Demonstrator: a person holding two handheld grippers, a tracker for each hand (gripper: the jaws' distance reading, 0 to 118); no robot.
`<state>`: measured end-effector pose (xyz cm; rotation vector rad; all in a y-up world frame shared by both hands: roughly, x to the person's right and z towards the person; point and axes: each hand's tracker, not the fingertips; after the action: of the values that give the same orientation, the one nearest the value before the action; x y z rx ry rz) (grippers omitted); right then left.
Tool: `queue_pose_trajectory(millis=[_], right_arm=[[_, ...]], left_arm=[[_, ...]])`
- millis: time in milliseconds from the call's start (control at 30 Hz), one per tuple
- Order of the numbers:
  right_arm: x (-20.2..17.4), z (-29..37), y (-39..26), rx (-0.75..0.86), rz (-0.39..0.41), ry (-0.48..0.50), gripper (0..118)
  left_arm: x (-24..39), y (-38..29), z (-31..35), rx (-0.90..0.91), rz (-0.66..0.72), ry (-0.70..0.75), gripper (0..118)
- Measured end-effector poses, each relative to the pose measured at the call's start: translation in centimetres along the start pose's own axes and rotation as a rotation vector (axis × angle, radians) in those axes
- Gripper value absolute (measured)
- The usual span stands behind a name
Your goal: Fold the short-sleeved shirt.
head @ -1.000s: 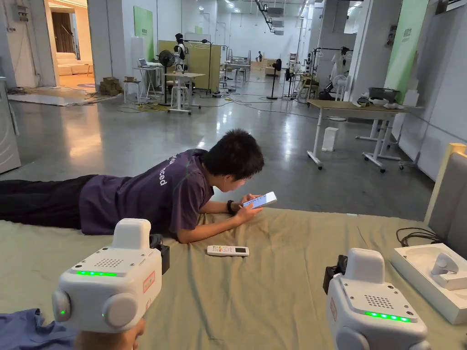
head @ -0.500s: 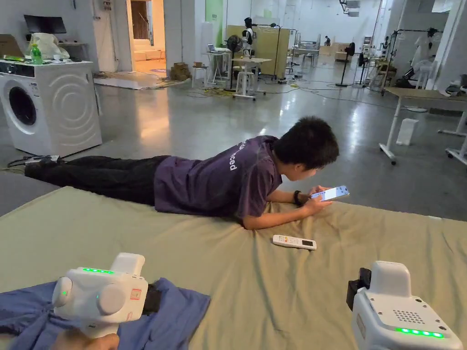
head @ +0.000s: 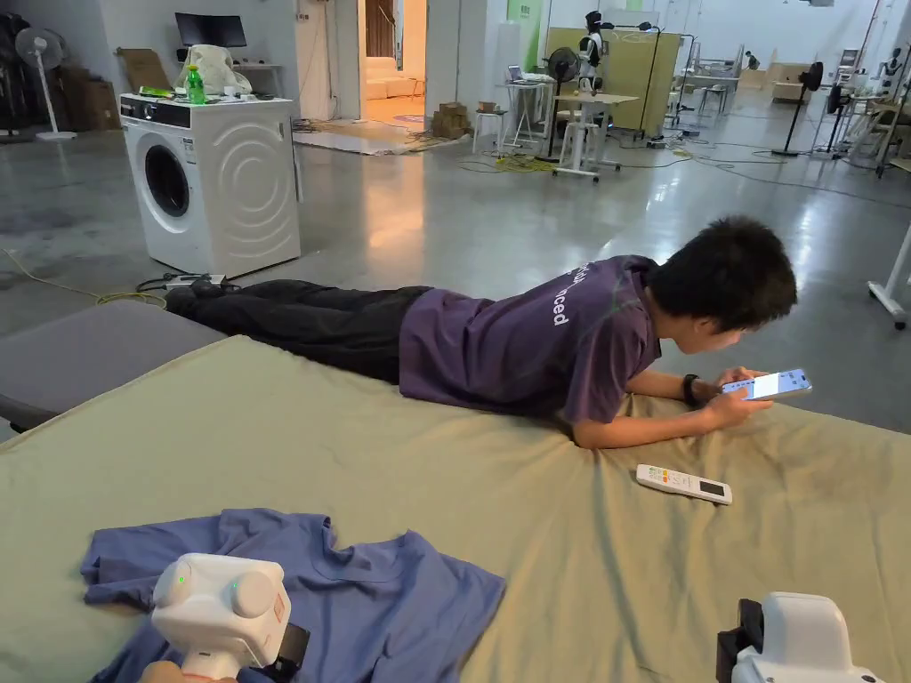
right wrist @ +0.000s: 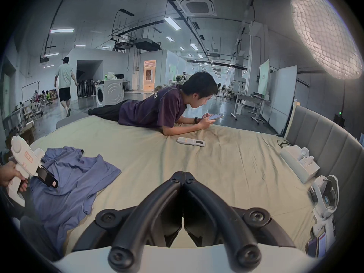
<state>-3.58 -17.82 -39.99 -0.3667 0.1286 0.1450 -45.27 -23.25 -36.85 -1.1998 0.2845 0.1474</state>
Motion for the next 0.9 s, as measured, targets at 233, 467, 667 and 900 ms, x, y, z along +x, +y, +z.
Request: queue_pose_trajectory(millis=[233,467,667,900], right_arm=[[-1.1,-0.9,-1.5,-0.044,0.041,0.011,0],[-1.6,-1.4,-2.1,-0.067,0.042,0.018,0],[-1.2,-1.4,-2.0,-0.072,0.03,0.016,0],[0.1,-0.6,-1.0,-0.035,0.012,-0.005,0]], left_arm=[[-1.8,2.9,-6.6,-0.03,-0.015,-0.057,72],[0.8,2.3,-7.0,0.062,-0.13,0.027,10],[-0.7,1.2,-7.8,0.096,-0.12,0.008,2],[-1.7,2.1,-4.4,0.289,0.028,-0.148,2]])
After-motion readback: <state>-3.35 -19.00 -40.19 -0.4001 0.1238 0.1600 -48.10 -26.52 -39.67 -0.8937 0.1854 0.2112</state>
